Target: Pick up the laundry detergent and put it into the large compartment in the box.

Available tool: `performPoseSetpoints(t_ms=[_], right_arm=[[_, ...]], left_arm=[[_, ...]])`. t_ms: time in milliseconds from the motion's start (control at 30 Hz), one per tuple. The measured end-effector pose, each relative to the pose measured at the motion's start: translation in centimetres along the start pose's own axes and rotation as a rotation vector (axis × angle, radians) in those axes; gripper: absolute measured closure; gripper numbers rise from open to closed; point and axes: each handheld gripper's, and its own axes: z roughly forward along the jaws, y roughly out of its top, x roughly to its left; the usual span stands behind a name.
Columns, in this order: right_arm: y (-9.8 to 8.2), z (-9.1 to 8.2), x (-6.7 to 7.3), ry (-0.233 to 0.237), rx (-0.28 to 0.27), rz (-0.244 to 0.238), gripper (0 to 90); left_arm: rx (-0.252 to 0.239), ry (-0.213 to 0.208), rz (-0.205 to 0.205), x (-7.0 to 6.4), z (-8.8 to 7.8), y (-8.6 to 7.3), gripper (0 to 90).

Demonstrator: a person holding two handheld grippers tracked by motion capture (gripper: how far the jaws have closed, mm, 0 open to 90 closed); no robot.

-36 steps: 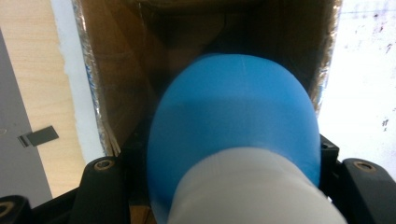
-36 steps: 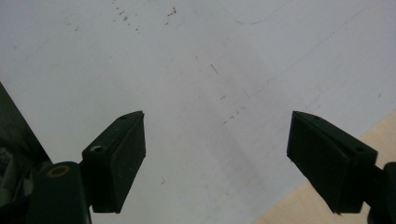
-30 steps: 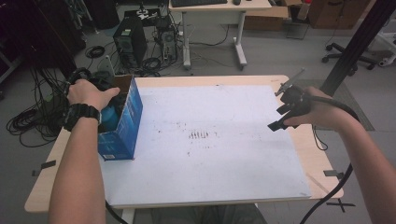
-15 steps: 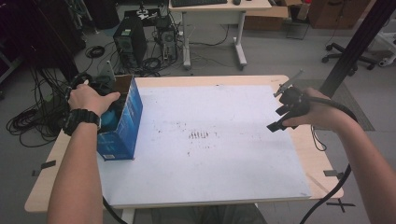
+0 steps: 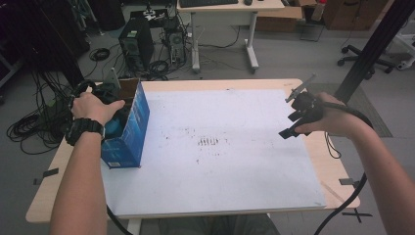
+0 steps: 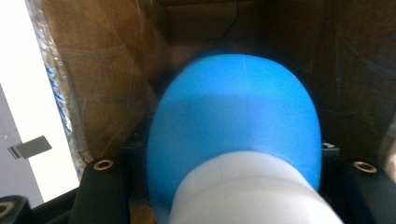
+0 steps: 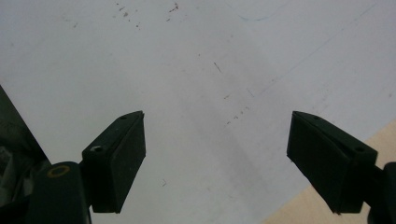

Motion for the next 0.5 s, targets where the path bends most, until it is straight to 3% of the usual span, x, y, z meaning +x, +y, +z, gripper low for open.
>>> performPoseSetpoints(t_ms=[500], right_arm=[[-0.31, 0.20, -0.11, 0.003, -0.004, 0.003, 19.8]], left_arm=[[-0.009, 0.001, 0.018, -0.01, 0.28, -0.03, 37.6]])
